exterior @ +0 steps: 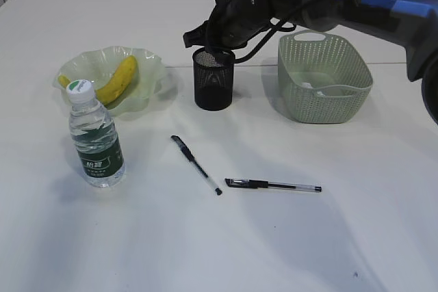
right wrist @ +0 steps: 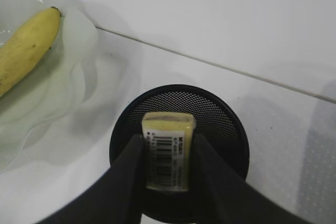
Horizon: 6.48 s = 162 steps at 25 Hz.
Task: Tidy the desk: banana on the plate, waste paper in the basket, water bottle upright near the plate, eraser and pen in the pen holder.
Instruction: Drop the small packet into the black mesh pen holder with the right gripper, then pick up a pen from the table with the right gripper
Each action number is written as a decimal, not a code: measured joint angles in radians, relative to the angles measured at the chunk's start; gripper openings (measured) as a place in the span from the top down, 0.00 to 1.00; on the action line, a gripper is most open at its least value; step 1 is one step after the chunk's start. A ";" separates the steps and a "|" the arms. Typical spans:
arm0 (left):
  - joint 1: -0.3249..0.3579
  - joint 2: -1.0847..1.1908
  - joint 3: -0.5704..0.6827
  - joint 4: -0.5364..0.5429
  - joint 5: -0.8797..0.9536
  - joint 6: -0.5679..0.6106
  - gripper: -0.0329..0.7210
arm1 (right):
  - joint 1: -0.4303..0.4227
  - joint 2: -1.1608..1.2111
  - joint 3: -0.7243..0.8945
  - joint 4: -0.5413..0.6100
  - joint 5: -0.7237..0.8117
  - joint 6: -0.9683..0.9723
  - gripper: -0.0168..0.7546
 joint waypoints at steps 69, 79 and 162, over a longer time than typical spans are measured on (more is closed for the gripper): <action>0.000 0.000 0.000 0.004 -0.002 0.000 0.36 | 0.122 -0.355 0.634 0.064 0.549 -0.571 0.61; 0.000 0.000 0.000 0.004 -0.002 0.000 0.36 | 0.122 -0.355 0.640 -0.015 0.497 -0.601 0.61; 0.000 0.000 0.000 0.004 -0.002 0.000 0.36 | 0.033 -0.305 0.639 0.345 0.421 -1.064 0.91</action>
